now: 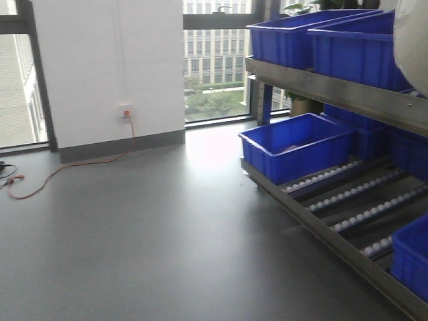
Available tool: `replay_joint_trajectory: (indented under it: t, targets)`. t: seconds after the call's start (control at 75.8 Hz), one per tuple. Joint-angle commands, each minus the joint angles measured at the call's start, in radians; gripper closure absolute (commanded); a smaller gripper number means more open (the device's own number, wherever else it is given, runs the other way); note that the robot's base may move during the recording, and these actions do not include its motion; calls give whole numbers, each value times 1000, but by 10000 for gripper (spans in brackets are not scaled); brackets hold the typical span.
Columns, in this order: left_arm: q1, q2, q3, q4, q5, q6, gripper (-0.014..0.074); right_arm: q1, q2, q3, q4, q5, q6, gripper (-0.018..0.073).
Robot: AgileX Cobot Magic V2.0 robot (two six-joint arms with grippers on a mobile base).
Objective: Move white bin to right shelf second layer
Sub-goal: 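Approach the roller shelf, bringing the held bin toward its second layer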
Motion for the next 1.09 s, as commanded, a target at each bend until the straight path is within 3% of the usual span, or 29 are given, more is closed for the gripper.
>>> replay_joint_trajectory:
  t: [0.0, 1.081]
  targets:
    - [-5, -14, 37, 0, -85, -3, 512, -7, 2, -30, 0, -95, -4, 511]
    - [-5, -14, 37, 0, -85, -3, 512, -6, 2, -30, 0, -96, -4, 511]
